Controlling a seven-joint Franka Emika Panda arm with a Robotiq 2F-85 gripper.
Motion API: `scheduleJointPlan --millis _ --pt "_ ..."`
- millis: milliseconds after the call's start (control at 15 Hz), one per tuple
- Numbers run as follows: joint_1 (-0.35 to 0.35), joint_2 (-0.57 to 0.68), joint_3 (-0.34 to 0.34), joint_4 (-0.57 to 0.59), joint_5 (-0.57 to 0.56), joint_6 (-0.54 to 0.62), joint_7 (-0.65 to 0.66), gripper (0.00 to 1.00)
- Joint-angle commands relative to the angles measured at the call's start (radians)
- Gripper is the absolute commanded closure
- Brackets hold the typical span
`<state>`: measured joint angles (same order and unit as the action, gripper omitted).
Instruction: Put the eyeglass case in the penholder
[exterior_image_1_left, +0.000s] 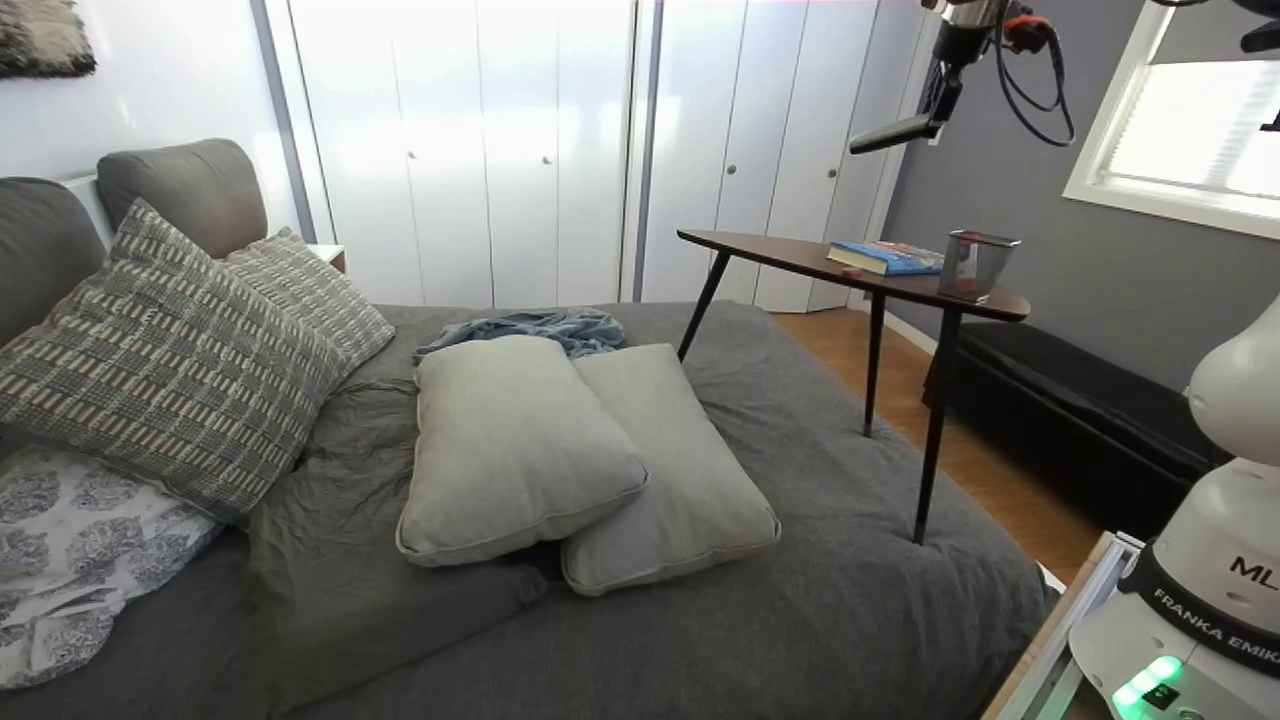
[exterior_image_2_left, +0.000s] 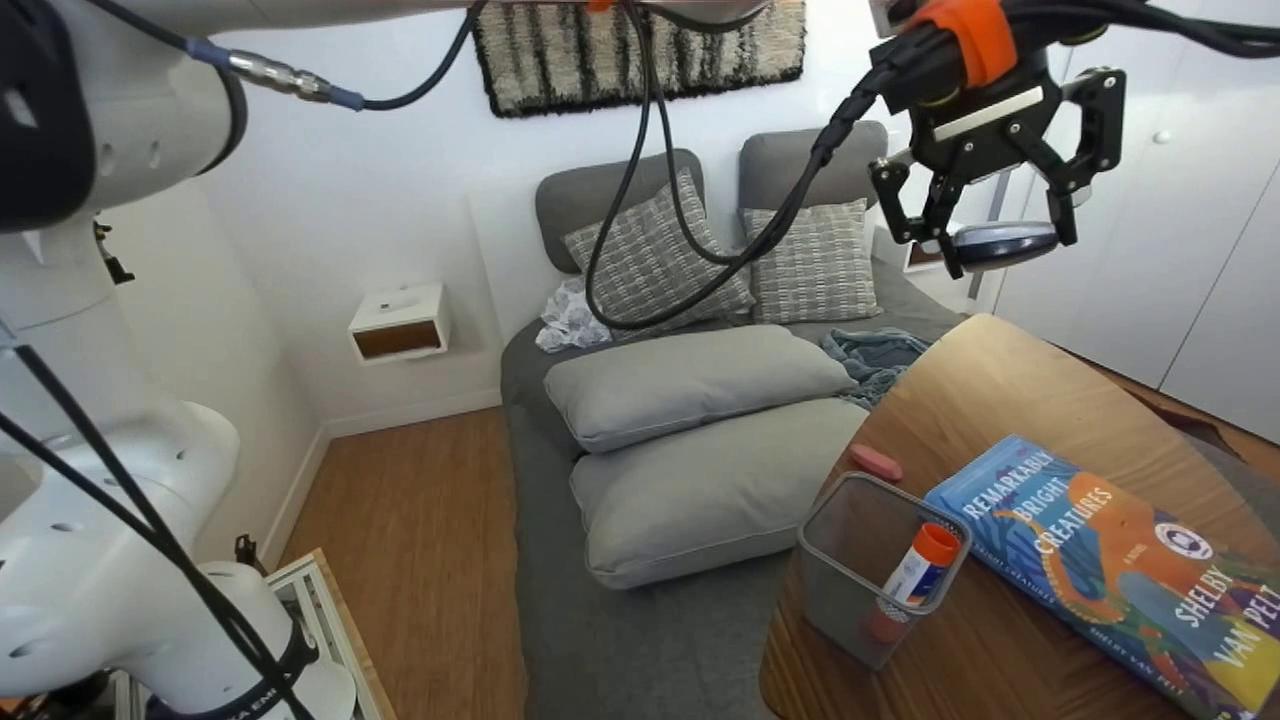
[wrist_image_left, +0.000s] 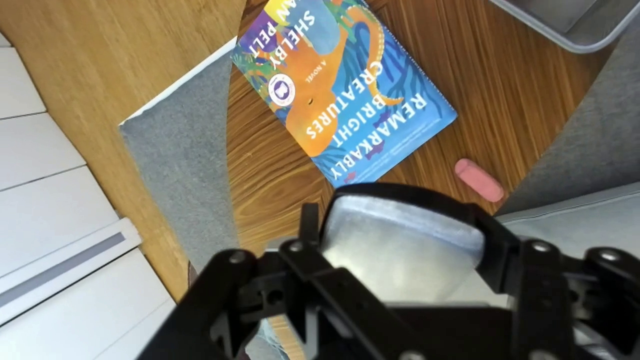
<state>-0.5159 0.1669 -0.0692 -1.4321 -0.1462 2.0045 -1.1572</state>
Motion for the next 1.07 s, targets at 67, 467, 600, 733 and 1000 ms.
scheduleJointPlan --millis 67,467,600,733,1000 --pt "-0.013 -0.187 -0.012 -0.297 -0.035 0.151 -0.059 0.55" --pt "0.129 -0.341 -0.164 -0.482 -0.222 0.175 -0.063 0.55" --pt "0.149 -0.385 -0.170 -0.510 -0.316 0.151 -0.058 0.55" --pt "0.164 -0.413 -0.169 -0.523 -0.404 0.136 -0.063 0.55" --pt "0.186 -0.436 -0.163 -0.542 -0.568 0.115 -0.084 0.55"
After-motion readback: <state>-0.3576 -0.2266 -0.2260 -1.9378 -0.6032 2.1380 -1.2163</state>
